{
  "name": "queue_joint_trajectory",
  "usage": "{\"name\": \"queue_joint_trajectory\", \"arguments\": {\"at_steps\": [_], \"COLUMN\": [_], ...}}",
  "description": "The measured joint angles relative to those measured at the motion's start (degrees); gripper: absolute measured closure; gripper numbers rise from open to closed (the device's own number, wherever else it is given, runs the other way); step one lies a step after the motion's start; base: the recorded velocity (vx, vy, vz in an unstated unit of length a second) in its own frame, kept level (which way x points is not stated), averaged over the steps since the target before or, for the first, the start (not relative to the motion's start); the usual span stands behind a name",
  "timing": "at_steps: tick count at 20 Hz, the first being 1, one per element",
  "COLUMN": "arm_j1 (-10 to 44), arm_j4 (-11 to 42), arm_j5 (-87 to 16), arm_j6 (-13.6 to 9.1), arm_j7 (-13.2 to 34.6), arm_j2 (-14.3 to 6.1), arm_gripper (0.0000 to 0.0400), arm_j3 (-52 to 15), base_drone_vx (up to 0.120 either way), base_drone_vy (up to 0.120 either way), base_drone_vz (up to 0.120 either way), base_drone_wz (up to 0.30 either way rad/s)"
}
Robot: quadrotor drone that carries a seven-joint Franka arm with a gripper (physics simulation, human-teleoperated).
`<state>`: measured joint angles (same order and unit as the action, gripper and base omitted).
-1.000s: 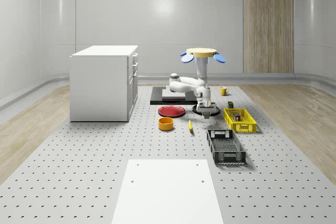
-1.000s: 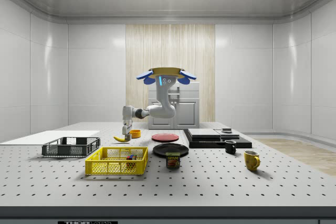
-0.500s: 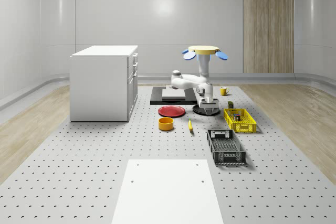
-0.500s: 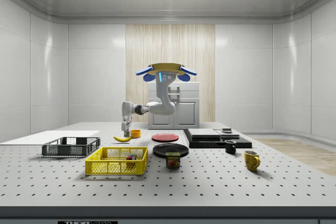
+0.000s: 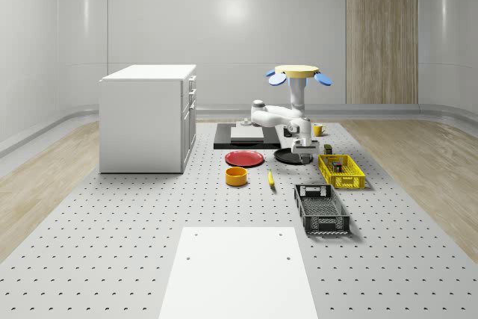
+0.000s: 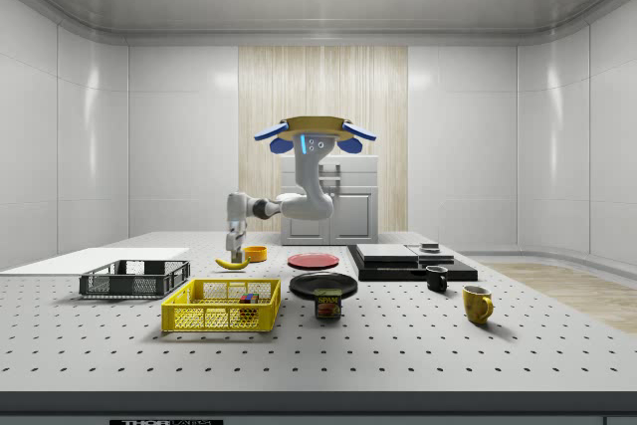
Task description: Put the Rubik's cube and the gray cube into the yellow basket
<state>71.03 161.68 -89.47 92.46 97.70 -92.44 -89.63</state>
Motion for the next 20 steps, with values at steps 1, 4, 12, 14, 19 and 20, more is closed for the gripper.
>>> {"name": "queue_joint_trajectory", "arguments": {"at_steps": [1, 4, 12, 14, 19, 20], "arm_j1": [0.0, 0.0, 0.0, 0.0, 0.0, 0.0], "arm_j4": [0.0, 0.0, 0.0, 0.0, 0.0, 0.0], "arm_j5": [0.0, 0.0, 0.1, 0.1, 0.1, 0.2], "arm_j6": [0.0, 0.1, 0.2, 0.3, 0.3, 0.3], "arm_j7": [0.0, 0.0, 0.0, 0.0, 0.0, 0.0], "arm_j2": [0.0, -0.1, -0.2, -0.3, -0.3, -0.4], "arm_gripper": [0.015, 0.015, 0.015, 0.015, 0.015, 0.015], "arm_j3": [0.0, 0.0, 0.0, 0.0, 0.0, 0.0], "base_drone_vx": [0.0, 0.0, 0.0, 0.0, 0.0, 0.0], "base_drone_vy": [0.12, 0.12, 0.12, 0.12, 0.12, 0.12], "base_drone_vz": [0.0, 0.0, 0.0, 0.0, 0.0, 0.0], "base_drone_wz": [0.0, 0.0, 0.0, 0.0, 0.0, 0.0]}}
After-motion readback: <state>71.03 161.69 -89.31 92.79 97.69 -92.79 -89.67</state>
